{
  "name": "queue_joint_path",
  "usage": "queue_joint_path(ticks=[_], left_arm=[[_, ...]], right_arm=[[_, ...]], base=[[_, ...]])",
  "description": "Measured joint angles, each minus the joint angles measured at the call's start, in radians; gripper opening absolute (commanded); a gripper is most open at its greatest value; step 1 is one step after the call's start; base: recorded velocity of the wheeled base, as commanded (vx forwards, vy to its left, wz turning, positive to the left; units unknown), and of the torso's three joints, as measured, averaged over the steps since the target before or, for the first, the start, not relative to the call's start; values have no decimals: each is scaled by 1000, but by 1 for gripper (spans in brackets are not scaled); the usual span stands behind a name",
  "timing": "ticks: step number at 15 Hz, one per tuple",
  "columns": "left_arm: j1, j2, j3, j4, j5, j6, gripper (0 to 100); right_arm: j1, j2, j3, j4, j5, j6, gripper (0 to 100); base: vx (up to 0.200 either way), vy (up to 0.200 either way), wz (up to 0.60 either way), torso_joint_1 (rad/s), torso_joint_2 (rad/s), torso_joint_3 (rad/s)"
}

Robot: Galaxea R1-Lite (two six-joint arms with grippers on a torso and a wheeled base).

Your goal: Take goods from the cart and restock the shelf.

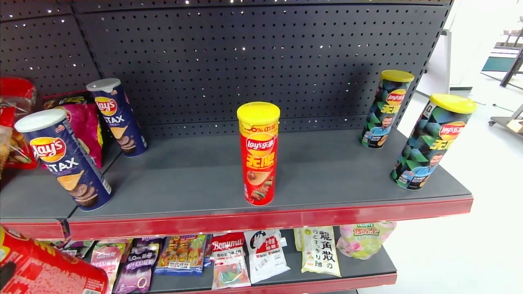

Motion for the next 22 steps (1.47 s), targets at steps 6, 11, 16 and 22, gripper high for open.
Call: queue_joint_path(ticks=[6, 11, 16, 22], left_arm=[[-4, 133, -45, -61, -16, -2, 0], [-76, 492, -143, -334, -51, -3, 0], [-149, 781, -305, -419, -60, -7, 0], [-237, 1059, -481, -535, -50, -6, 0]], right_arm=[[0, 1, 0, 0, 1, 0, 100], [0, 1, 0, 0, 0, -1, 100], [0, 1, 0, 0, 1, -1, 100], [0, 1, 0, 0, 1, -1, 100]], base=[[0, 0, 0, 0, 0, 0], [0, 0, 0, 0, 0, 0], [0, 0, 0, 0, 0, 0], [0, 0, 0, 0, 0, 0]])
